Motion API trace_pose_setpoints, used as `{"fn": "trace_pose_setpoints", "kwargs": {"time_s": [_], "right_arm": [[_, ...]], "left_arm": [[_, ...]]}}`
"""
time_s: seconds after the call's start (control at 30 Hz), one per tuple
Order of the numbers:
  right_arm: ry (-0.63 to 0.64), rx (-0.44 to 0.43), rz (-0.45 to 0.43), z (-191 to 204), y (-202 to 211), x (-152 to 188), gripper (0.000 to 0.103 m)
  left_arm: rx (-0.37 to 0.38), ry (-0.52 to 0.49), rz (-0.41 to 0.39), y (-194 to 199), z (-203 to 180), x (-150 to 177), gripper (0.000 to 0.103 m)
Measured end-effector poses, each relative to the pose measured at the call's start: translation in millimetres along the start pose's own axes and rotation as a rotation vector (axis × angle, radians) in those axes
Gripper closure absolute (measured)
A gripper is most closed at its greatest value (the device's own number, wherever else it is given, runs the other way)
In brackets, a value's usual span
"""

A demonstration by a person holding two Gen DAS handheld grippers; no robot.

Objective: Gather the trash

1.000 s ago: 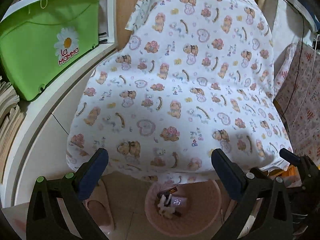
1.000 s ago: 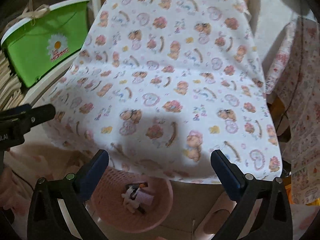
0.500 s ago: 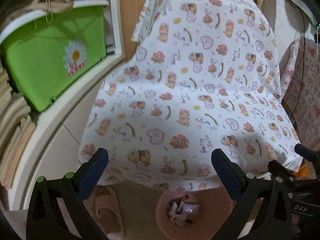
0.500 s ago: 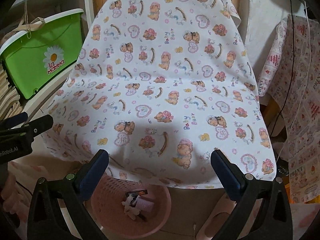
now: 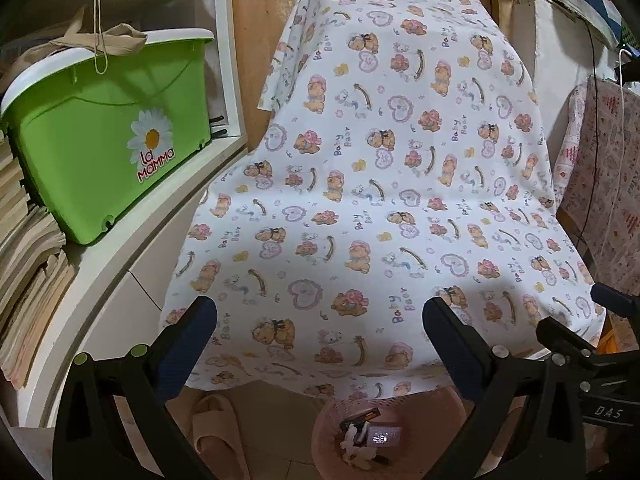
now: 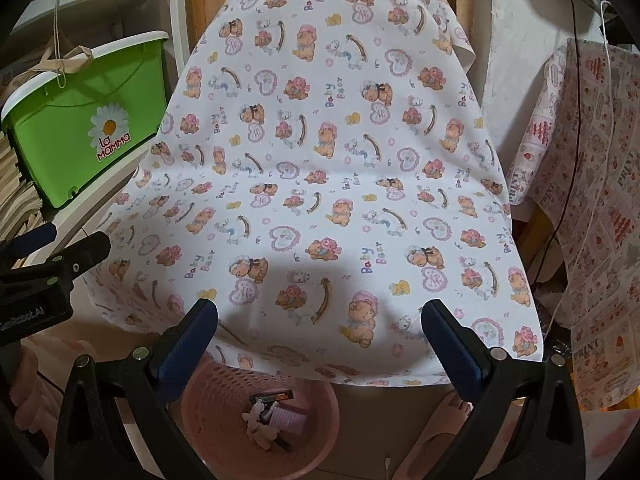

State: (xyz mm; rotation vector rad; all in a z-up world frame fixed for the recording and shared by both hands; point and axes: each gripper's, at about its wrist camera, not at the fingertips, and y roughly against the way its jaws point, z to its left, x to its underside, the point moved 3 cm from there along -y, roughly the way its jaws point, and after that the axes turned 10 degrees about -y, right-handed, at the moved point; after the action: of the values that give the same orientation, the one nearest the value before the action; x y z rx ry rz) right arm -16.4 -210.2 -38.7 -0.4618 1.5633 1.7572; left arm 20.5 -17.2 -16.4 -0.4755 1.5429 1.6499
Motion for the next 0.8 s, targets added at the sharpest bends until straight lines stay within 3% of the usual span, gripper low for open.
{"fn": "trace_pose_setpoints", "kwargs": {"time_s": [0.8], "right_arm": [[-0.005,-0.002,-0.003,-0.3,4.7,-0.6,0.000]], "left_arm": [[-0.025,0.023,0.010,-4.3,3.3,2.5,0.001]]}}
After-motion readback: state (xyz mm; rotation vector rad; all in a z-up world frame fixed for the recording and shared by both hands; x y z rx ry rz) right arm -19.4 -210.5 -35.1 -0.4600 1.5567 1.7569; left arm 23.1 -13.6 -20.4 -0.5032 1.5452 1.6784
